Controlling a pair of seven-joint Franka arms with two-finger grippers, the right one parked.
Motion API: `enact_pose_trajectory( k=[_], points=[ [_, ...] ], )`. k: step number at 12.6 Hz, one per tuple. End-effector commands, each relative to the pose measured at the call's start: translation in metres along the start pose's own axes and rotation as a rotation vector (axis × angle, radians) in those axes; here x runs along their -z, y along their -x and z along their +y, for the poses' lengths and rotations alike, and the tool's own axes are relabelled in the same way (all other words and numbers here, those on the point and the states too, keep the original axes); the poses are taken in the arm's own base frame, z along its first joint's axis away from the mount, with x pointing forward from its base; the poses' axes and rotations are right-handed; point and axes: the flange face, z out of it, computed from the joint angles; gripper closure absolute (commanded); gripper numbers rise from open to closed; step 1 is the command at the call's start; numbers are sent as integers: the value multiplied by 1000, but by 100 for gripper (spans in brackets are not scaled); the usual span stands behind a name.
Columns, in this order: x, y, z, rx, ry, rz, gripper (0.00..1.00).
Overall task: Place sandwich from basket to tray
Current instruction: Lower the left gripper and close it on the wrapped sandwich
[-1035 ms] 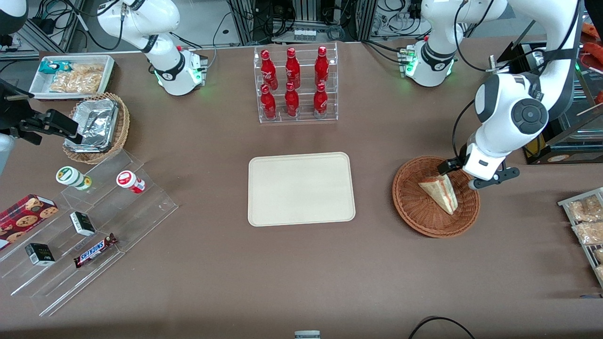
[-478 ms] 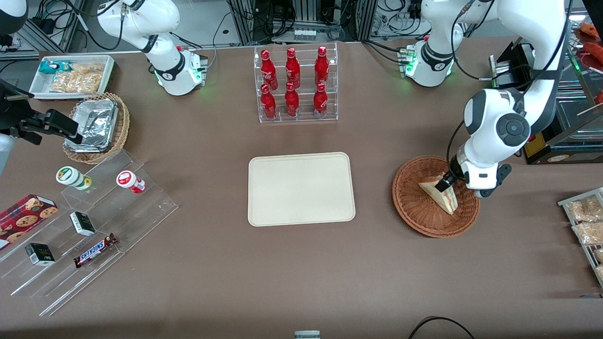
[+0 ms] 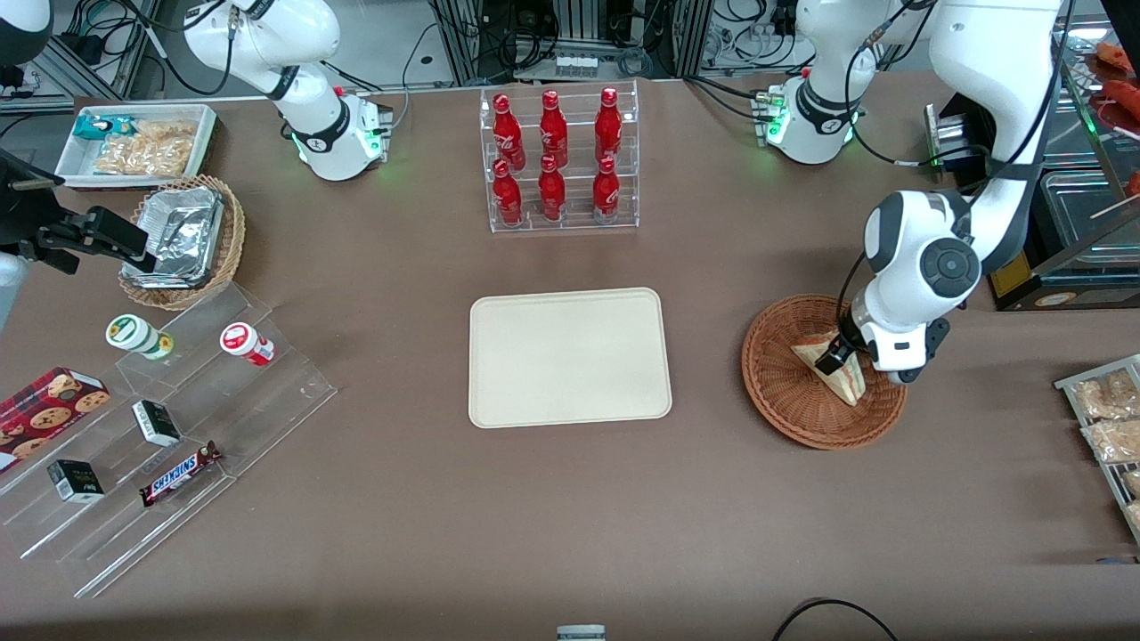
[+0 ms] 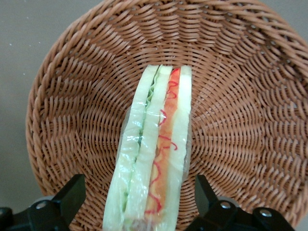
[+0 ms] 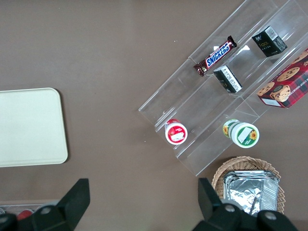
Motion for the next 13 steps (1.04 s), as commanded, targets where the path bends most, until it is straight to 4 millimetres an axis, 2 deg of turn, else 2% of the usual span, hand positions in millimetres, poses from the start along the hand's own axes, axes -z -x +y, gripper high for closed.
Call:
enact_pose_trajectory(
  k=[1,2,3,5,9,10,13],
  points=[
    [-4,0,6,49,9,-2,26],
    [-2,-1,8,77,7,-2,61],
    [-1,-3,12,72,11,0,81],
    [12,-7,17,48,-27,-16,89],
    [67,-12,35,-123,-153,-99,90],
    [75,-8,41,-174,-149,-101,90],
    [79,29,66,-453,-129,-102,91]
  ],
)
